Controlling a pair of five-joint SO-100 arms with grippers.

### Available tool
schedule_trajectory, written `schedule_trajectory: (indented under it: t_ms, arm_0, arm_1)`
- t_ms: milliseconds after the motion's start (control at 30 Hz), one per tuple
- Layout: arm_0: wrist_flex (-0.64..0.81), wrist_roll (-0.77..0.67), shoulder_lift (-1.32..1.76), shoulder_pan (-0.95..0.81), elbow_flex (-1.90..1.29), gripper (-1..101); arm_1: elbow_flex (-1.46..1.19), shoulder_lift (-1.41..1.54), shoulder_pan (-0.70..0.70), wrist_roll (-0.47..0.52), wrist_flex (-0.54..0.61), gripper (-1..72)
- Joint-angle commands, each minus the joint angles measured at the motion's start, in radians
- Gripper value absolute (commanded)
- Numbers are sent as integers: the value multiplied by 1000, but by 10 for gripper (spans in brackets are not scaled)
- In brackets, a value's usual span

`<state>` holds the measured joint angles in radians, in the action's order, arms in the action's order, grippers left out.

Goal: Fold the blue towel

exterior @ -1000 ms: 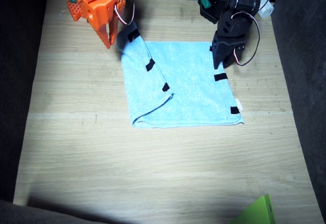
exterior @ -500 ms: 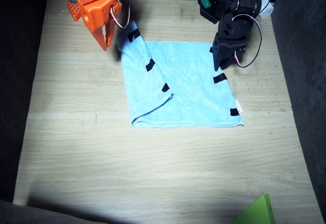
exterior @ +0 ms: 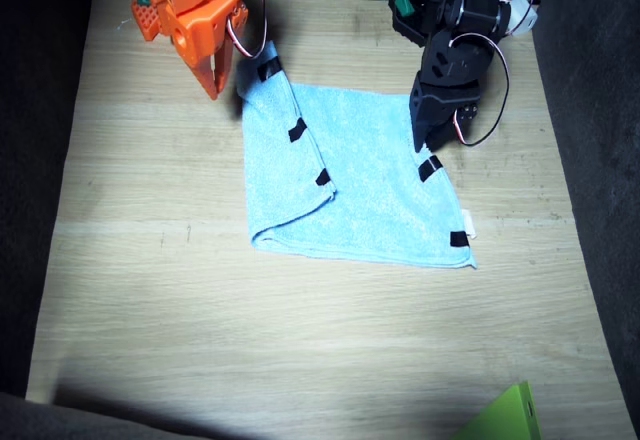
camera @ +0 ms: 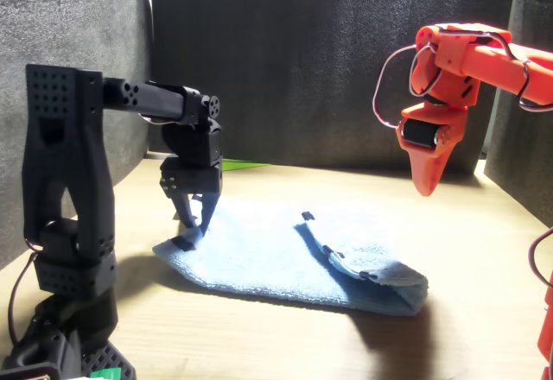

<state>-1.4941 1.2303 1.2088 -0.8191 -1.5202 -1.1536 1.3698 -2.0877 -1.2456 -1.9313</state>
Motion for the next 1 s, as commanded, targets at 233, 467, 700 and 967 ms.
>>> schedule_trajectory:
  t_ms: [233, 467, 700, 967]
  arm_0:
    - [-37, 44, 34, 67, 83, -3]
    - [-150, 67, 40, 98, 256, -3]
    - [-252, 80, -87, 146, 477, -3]
    - [-354, 92, -267, 242, 732, -3]
  arm_1:
    - [5, 18, -44, -34, -12, 45]
    - [3, -14, -58, -52, -12, 45]
    - [-2, -17, -74, -64, -12, 44]
    - [-12, -32, -71, -66, -11, 44]
